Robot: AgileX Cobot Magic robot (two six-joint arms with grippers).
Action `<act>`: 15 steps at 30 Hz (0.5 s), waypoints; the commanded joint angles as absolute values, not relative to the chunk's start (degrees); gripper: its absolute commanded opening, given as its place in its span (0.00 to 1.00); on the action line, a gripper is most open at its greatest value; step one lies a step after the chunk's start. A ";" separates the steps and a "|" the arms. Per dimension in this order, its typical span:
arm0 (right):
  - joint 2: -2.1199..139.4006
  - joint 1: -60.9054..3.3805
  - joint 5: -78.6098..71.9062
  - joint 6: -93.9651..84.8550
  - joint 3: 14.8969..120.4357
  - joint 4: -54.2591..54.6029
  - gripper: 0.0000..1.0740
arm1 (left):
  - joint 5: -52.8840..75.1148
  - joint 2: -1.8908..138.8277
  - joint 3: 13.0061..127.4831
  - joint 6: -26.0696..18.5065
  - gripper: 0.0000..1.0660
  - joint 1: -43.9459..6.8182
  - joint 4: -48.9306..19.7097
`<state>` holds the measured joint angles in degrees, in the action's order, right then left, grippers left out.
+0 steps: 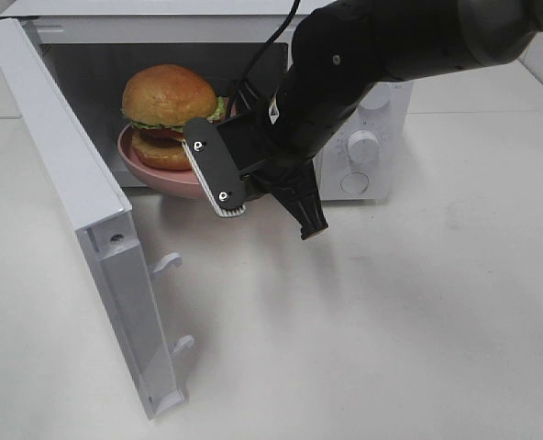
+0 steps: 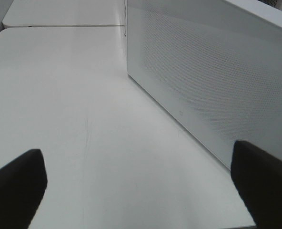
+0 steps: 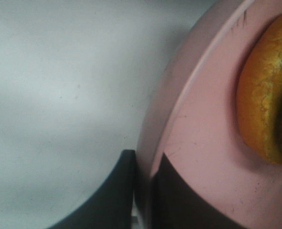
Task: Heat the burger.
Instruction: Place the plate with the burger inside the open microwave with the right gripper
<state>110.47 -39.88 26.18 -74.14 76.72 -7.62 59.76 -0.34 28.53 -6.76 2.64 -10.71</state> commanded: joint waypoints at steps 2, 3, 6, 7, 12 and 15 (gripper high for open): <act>111.55 -39.53 23.72 -71.22 79.98 -9.57 0.02 | 59.42 -1.55 28.48 -6.53 0.97 2.35 -10.83; 111.55 -39.53 23.72 -71.22 79.98 -9.57 0.02 | 59.42 -1.55 28.48 -6.53 0.97 2.35 -10.83; 113.62 -39.53 25.27 -70.47 82.85 -10.26 0.02 | 59.42 -1.55 28.48 -6.53 0.97 2.35 -10.83; 114.19 -39.53 25.67 -70.02 83.59 -10.37 0.02 | 59.42 -1.55 28.48 -6.53 0.97 2.35 -10.83; 116.48 -39.53 26.18 -68.12 86.97 -10.83 0.02 | 59.42 -1.55 28.48 -6.53 0.97 2.35 -10.83; 118.43 -39.53 26.47 -65.95 89.73 -11.86 0.02 | 59.42 -1.55 28.48 -6.53 0.97 2.35 -10.83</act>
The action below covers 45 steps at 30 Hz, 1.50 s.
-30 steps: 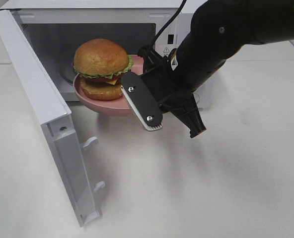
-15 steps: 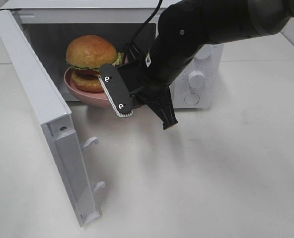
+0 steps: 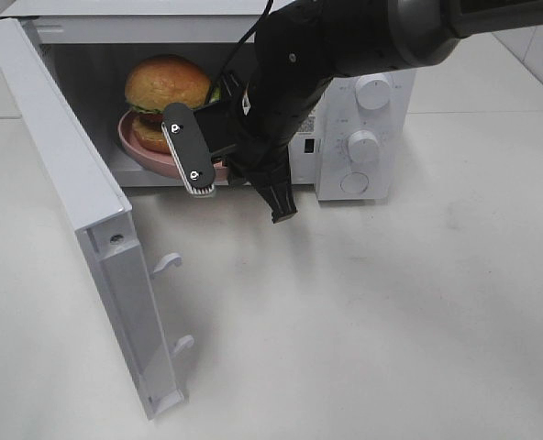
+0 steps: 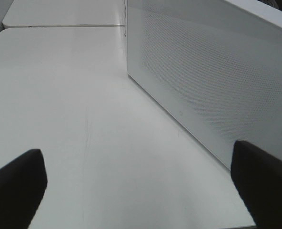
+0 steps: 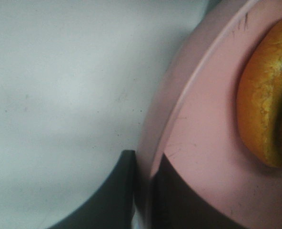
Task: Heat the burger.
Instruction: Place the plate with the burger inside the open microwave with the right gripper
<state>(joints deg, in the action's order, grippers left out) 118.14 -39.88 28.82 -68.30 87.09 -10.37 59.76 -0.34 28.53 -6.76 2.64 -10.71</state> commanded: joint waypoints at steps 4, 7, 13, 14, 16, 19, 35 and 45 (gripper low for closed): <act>119.98 -39.53 27.50 -64.00 91.96 -13.46 0.02 | 59.42 -1.55 28.48 -6.53 0.97 2.35 -10.83; 121.52 -39.53 28.02 -61.82 94.37 -15.13 0.02 | 59.42 -1.55 28.48 -6.53 0.97 2.35 -10.83; 125.42 -39.53 27.96 -58.96 99.75 -16.39 0.03 | 59.42 -1.55 28.48 -6.53 0.97 2.35 -10.83; 125.42 -39.53 27.96 -58.96 99.75 -16.39 0.03 | 59.42 -1.55 28.48 -6.53 0.97 2.35 -10.83; 127.25 -39.53 28.07 -58.73 102.10 -16.39 0.03 | 59.42 -1.55 28.48 -6.53 0.97 2.35 -10.83; 129.26 -39.53 28.93 -58.73 104.79 -16.39 0.03 | 59.42 -1.55 28.48 -6.53 0.97 2.35 -10.83; 137.74 -39.30 30.94 -56.15 116.77 -17.82 0.04 | 59.47 -1.55 28.48 -6.53 0.97 2.35 -9.85; 138.88 -39.30 30.83 -56.15 117.11 -17.42 0.14 | 59.47 -1.55 28.48 -5.96 0.97 2.35 -9.11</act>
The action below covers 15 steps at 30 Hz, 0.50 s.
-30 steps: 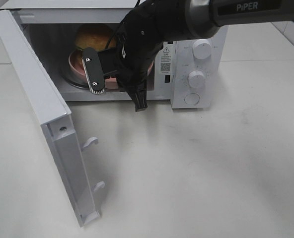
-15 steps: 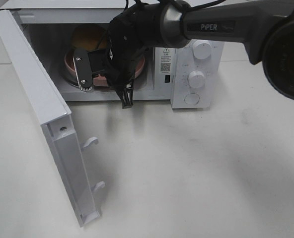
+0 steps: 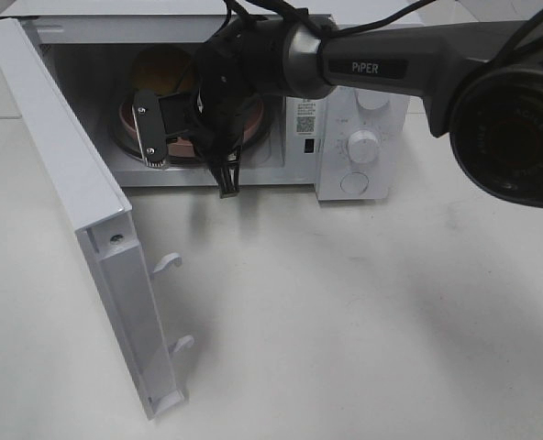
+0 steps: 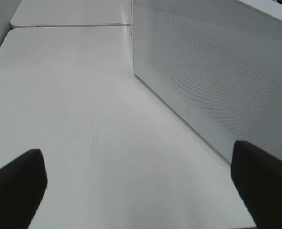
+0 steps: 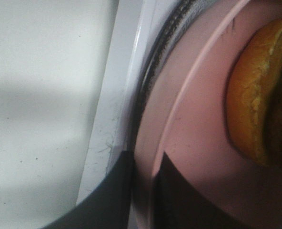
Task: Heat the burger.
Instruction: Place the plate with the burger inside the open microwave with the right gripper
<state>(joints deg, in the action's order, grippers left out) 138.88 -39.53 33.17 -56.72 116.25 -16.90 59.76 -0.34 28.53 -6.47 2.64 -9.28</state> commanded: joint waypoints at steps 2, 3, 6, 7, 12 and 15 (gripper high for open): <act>138.88 -39.30 30.83 -56.15 117.11 -17.42 0.20 | 59.47 -1.55 28.48 -5.96 0.97 2.35 -9.11; 138.88 -39.30 30.83 -56.15 117.11 -17.42 0.20 | 59.47 -1.55 28.48 -5.96 0.97 2.35 -9.11; 138.88 -39.30 31.34 -56.21 117.11 -17.48 0.29 | 59.47 -1.55 28.48 -5.96 0.97 2.35 -9.11; 138.77 -39.30 31.80 -56.21 117.11 -17.59 0.36 | 59.47 -1.55 28.48 -5.96 0.97 2.35 -9.11; 137.34 -39.36 31.05 -56.38 114.88 -17.59 0.48 | 59.47 -1.55 28.48 -5.96 0.97 2.35 -9.11; 135.73 -39.36 29.97 -56.44 112.01 -17.36 0.52 | 59.47 -1.55 28.48 -5.96 0.97 2.35 -9.11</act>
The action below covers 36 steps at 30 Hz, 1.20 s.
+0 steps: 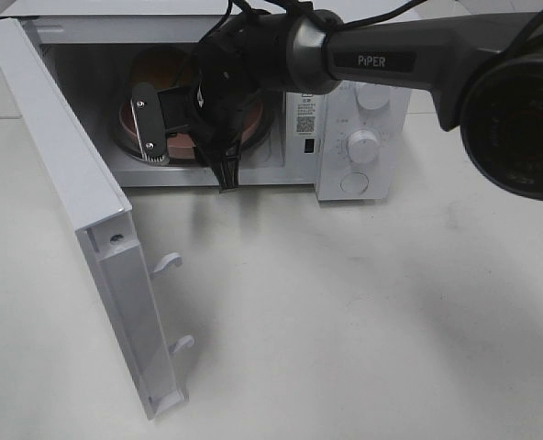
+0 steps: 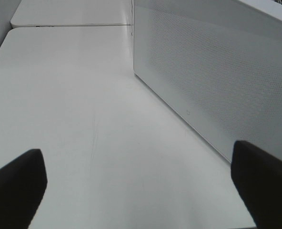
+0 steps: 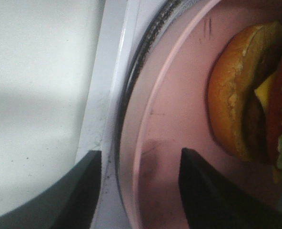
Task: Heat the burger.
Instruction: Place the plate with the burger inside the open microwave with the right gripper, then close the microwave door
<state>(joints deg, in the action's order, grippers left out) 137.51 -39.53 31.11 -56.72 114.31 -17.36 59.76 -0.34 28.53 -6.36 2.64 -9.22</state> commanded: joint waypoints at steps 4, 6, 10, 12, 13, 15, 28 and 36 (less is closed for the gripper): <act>133.96 -39.36 29.45 -56.44 109.21 -17.30 0.54 | 59.47 -1.55 28.48 -5.96 0.97 2.35 -9.11; 130.52 -39.36 24.92 -56.44 103.76 -17.30 0.60 | 59.47 -1.55 28.48 -5.96 0.97 2.35 -9.11; 127.60 -39.36 21.60 -56.38 98.95 -17.30 0.66 | 59.47 -1.55 28.48 -5.96 0.97 2.35 -9.11; 126.62 -39.36 20.51 -56.38 97.17 -17.30 0.69 | 59.47 -1.55 28.48 -5.96 0.97 2.35 -9.11; 125.02 -39.36 18.74 -56.32 93.85 -17.30 0.74 | 59.47 -1.55 28.48 -5.96 0.97 2.35 -9.11; 123.42 -39.30 17.88 -56.09 91.21 -17.30 0.76 | 59.47 -1.55 28.48 -5.96 0.97 2.35 -9.11; 112.93 -39.30 17.02 -51.22 79.24 -17.59 0.76 | 59.47 -1.55 28.48 -5.96 0.97 2.35 -9.11; 105.08 -39.30 17.25 -49.45 71.68 -17.82 0.74 | 59.47 -1.55 28.48 -5.96 0.97 2.35 -9.11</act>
